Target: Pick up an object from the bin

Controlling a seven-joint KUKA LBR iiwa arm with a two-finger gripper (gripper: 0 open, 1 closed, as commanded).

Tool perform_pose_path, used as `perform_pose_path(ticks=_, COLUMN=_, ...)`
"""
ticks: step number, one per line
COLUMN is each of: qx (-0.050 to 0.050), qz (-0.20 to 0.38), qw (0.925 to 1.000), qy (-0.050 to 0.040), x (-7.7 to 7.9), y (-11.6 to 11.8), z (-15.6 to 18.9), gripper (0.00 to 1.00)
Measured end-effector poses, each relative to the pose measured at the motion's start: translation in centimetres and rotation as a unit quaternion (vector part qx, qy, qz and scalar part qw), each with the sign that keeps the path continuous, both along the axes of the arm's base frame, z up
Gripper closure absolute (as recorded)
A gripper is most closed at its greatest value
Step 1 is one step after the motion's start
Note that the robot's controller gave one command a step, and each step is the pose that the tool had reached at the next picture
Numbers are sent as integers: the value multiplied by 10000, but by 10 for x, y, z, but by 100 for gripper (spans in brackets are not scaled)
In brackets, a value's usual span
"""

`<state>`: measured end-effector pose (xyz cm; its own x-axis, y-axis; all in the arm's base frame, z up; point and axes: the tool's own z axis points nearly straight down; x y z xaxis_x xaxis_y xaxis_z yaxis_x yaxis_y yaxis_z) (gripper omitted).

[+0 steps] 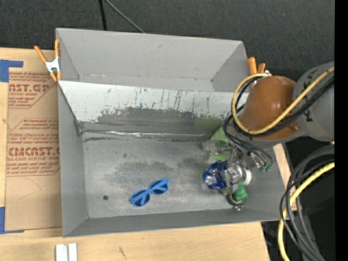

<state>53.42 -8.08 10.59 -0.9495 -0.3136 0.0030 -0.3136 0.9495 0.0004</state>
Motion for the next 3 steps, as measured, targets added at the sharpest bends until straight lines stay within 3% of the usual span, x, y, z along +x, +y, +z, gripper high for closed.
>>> perform_pose_path(ticks=1, qx=81, qz=-526, qw=9986, qy=67, x=4, y=-34, z=-35, gripper=0)
perform_pose_path(ticks=2, qx=12, qz=-510, qw=9987, qy=-16, x=5, y=-41, z=-36, gripper=100)
perform_pose_path(ticks=3, qx=12, qz=-510, qw=9987, qy=-24, x=6, y=-41, z=-36, gripper=0)
